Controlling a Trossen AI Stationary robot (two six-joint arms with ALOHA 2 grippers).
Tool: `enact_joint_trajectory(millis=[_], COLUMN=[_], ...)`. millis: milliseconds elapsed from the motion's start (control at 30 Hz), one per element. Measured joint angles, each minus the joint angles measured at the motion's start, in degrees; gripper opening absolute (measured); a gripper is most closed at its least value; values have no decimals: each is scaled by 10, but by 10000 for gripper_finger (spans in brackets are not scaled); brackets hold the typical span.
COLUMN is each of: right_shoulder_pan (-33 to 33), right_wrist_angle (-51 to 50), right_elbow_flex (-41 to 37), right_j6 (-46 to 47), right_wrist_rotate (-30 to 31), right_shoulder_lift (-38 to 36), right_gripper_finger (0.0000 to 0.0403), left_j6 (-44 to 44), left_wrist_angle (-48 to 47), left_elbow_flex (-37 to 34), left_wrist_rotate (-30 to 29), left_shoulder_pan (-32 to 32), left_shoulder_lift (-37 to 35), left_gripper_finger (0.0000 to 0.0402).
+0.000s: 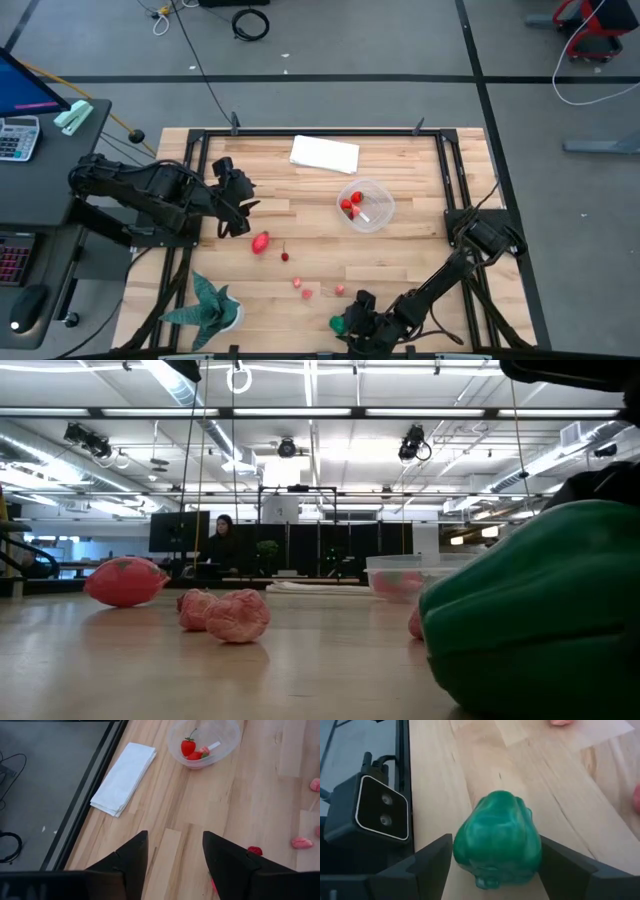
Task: Pick and placing Produce into tupperware
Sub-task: Put the green bell pepper into the transparent bin
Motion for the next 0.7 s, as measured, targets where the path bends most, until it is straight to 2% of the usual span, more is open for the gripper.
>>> enact_joint_trajectory(millis=[400,700], right_shoulder_pan=[-1,-2], right_wrist_angle=[-4,-6], right_elbow_flex=[2,1], right_j6=[0,35], right_wrist_rotate=[3,14], right_shoulder_lift=[1,0], right_gripper_finger=[273,224], left_j6=[0,0], left_wrist_angle=[0,0], left_elbow_flex=[0,0], left_wrist_rotate=[0,0], left_shoulder_pan=[0,0], left_shoulder_lift=[0,0], left_gripper_finger=[191,195])
